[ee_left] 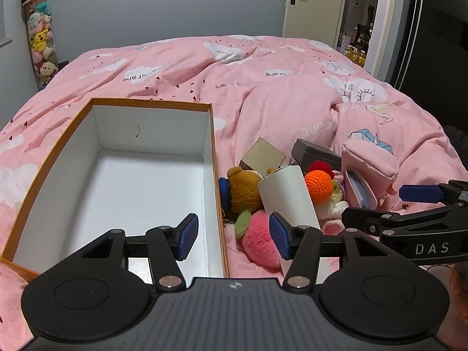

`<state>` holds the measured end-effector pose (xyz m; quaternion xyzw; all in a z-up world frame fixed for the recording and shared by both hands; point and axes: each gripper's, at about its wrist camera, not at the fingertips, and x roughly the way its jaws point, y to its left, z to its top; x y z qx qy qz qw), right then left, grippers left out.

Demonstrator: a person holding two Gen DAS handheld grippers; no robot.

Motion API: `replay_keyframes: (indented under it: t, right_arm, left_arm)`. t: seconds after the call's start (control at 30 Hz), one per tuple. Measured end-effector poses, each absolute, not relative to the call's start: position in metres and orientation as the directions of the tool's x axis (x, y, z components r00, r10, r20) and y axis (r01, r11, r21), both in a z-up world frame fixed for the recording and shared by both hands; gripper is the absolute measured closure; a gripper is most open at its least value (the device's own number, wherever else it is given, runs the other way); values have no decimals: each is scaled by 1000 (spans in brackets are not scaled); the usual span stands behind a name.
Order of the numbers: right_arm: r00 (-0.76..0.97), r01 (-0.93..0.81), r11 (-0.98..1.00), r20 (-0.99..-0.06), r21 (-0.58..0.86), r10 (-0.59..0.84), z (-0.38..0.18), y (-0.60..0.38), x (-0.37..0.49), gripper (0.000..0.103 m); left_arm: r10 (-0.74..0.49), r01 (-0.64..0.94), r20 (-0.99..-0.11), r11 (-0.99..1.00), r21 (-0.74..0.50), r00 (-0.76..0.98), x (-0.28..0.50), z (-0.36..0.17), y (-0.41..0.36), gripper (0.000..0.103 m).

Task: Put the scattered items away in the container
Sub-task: 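Grasp the pink card case with the right gripper while the left gripper approaches the white tube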

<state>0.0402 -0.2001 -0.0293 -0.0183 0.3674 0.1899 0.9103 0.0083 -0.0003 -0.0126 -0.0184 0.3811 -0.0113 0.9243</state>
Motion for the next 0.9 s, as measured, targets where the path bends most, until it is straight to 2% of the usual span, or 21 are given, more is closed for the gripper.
replay_keyframes:
  t: [0.77,0.9]
  right_arm:
    - [709,-378,922,-617,77,342,-20,-211,53,1]
    - [731,-377,923,-586,81,350,-16,-218,60,6]
  left_arm:
    - [-35,39,-715,999,-10,698,27,-12,-6,40]
    - [-55,70,-708,998,-8,704,35,-8,-7,40]
